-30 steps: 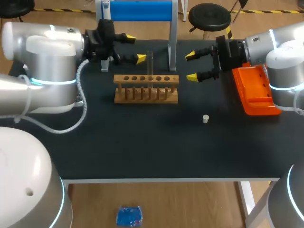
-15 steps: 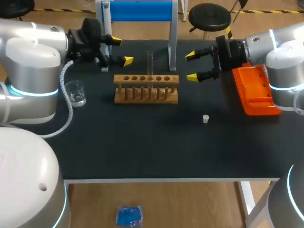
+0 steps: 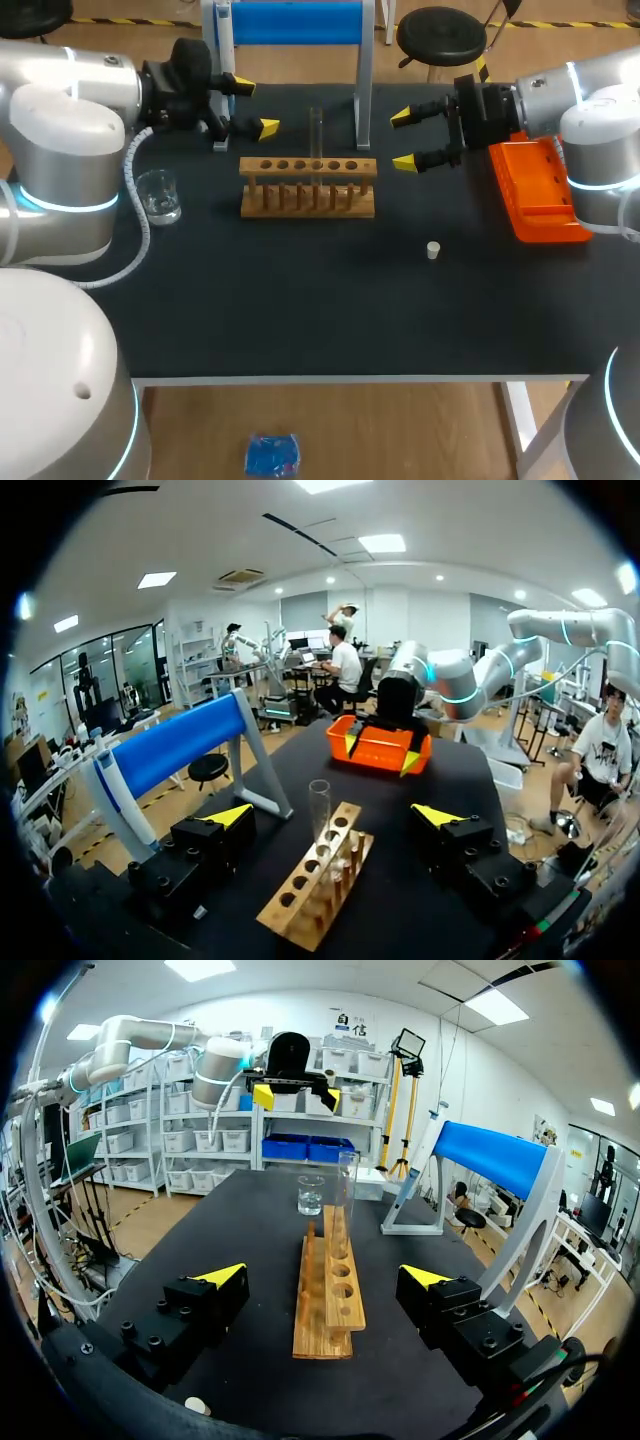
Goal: Invert the test tube, pick up the pipette, mount the tip to pipette, aspirate from beaker and dispense into the tube, eject the tip, return the pipette, and cap with the stopper.
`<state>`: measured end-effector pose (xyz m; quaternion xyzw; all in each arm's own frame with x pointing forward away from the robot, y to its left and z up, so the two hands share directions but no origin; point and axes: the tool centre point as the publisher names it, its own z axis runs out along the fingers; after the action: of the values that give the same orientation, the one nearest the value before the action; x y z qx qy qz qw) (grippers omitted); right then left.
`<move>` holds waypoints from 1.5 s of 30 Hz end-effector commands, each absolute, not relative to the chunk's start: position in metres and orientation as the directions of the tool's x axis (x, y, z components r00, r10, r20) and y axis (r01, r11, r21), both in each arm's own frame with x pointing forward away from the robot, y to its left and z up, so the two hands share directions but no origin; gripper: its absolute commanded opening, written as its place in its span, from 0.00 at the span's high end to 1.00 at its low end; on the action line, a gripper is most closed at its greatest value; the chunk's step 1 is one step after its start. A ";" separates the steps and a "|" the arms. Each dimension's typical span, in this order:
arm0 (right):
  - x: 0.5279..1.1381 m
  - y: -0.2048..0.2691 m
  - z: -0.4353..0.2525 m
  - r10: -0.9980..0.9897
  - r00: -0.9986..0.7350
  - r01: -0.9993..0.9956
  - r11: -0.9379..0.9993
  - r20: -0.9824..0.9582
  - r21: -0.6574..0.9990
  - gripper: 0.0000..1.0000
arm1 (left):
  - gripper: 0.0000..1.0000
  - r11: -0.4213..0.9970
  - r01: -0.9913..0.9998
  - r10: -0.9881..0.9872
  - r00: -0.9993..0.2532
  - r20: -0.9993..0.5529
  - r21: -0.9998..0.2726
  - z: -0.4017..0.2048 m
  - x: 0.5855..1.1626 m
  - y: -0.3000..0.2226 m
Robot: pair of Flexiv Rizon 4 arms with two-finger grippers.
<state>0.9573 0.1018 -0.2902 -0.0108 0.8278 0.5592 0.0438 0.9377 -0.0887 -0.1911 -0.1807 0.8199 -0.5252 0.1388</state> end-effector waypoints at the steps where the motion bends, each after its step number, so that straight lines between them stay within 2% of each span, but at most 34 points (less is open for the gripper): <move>1: 0.958 0.101 -0.290 0.028 -0.996 -0.067 0.374 -0.084 0.925 0.00 | 0.00 0.392 -0.164 -0.485 -0.873 -0.052 -0.905 -0.198 0.952 -0.053; 8: 0.958 0.101 -0.290 0.028 -0.996 -0.067 0.374 -0.084 0.925 0.00 | 0.00 0.426 -0.207 -0.572 -0.816 -0.085 -0.881 -0.202 0.977 0.019; 24: 0.958 0.101 -0.290 0.028 -0.996 -0.067 0.374 -0.084 0.925 0.00 | 0.00 0.366 -0.420 -0.767 -0.641 -0.014 -0.831 -0.260 1.014 0.167; 36: 0.958 0.101 -0.290 0.028 -0.996 -0.067 0.374 -0.084 0.925 0.00 | 0.00 0.306 -0.500 -0.855 -0.519 -0.003 -0.810 -0.290 1.022 0.214; 45: 0.958 0.101 -0.290 0.028 -0.996 -0.067 0.374 -0.084 0.925 0.00 | 0.00 0.301 -0.489 -0.865 -0.502 -0.018 -0.819 -0.289 1.023 0.215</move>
<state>0.9573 0.1017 -0.2902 -0.0107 0.8278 0.5593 0.0438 1.0240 0.2159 -0.2868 -0.4395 0.7729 -0.3934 0.2338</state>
